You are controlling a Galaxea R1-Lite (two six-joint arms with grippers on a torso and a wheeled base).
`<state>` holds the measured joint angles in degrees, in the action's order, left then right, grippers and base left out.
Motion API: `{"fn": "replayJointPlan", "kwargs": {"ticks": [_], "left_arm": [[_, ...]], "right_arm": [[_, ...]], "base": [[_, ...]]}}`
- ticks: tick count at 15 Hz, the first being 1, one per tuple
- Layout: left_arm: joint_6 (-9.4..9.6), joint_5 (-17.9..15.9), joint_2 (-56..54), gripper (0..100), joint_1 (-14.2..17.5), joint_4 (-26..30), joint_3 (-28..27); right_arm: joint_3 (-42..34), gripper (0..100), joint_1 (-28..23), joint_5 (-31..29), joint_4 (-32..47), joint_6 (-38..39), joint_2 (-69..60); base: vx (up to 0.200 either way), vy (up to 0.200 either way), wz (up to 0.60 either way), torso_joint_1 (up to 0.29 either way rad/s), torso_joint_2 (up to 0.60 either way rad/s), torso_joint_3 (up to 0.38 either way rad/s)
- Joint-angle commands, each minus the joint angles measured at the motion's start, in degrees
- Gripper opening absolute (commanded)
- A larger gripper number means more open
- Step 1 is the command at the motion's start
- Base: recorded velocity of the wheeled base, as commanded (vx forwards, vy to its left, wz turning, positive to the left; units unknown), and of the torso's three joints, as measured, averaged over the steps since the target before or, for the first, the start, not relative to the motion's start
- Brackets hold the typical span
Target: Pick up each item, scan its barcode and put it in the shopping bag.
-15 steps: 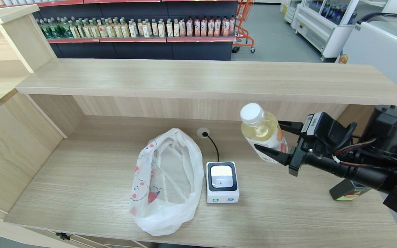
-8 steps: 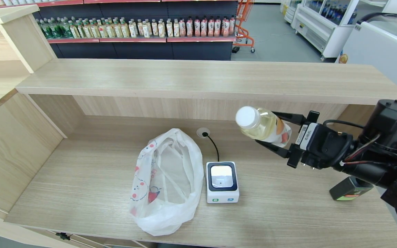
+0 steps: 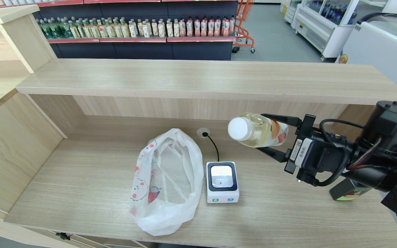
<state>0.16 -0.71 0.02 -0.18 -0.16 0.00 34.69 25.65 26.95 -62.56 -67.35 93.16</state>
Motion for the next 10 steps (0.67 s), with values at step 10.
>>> {"fn": "replayJointPlan", "kwargs": {"ticks": [10], "left_arm": [[-0.16, 0.0, -0.02, 100, 0.01, -0.02, 0.0]], "right_arm": [[-2.97, 0, 1.6, -0.5, 0.07, -3.93, 0.18]], "base": [[0.0, 0.1, 0.0, 0.003, 0.0, 0.002]]}}
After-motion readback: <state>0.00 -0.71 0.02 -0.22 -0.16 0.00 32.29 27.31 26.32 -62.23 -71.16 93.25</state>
